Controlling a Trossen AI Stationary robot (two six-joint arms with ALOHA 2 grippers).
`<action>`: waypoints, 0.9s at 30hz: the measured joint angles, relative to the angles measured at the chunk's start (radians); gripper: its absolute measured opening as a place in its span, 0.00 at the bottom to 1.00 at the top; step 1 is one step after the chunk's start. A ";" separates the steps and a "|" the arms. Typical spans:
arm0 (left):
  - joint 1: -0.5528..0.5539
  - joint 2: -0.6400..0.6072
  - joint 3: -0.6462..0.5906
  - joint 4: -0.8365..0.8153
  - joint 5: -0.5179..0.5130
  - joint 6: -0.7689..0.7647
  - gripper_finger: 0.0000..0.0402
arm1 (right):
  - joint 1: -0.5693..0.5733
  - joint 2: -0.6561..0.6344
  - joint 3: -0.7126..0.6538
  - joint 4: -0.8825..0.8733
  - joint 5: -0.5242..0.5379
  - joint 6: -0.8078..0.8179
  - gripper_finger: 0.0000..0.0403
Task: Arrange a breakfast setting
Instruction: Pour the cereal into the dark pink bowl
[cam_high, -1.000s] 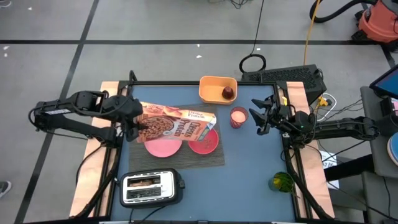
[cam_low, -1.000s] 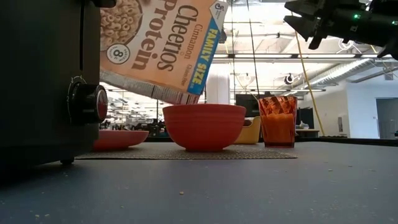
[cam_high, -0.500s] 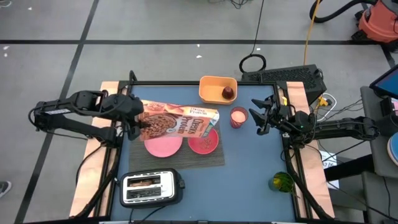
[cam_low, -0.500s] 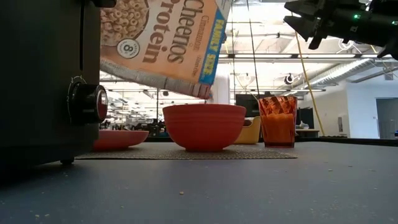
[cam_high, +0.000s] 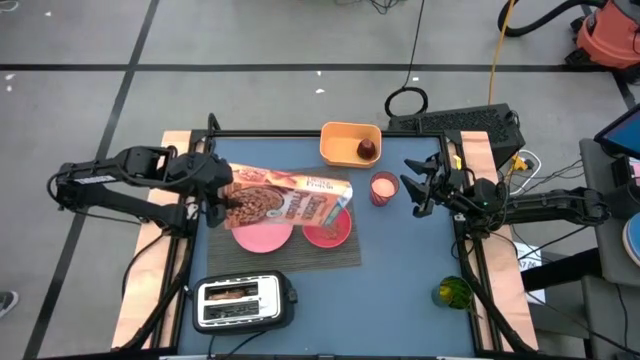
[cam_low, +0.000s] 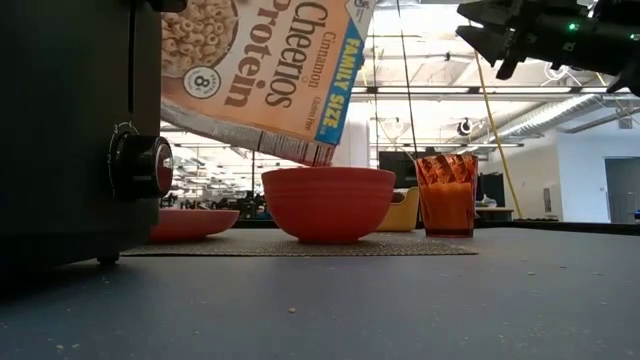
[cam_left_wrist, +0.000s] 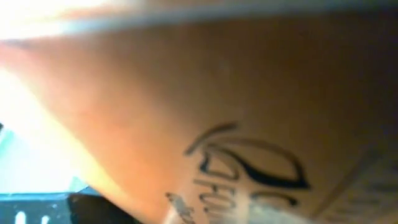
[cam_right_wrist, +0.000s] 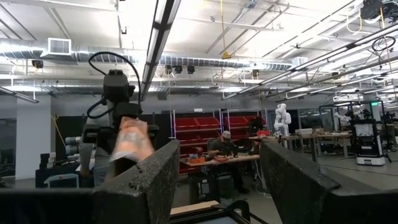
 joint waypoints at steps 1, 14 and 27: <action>0.002 0.000 0.000 -0.003 -0.003 -0.002 0.61 | 0.000 0.000 0.000 0.000 0.000 0.004 0.53; 0.000 -0.004 0.000 -0.036 0.004 -0.024 0.61 | 0.000 0.000 0.000 -0.006 0.000 -0.001 0.53; 0.003 -0.009 0.000 -0.049 0.017 -0.028 0.61 | 0.000 0.000 0.000 -0.006 0.000 0.000 0.53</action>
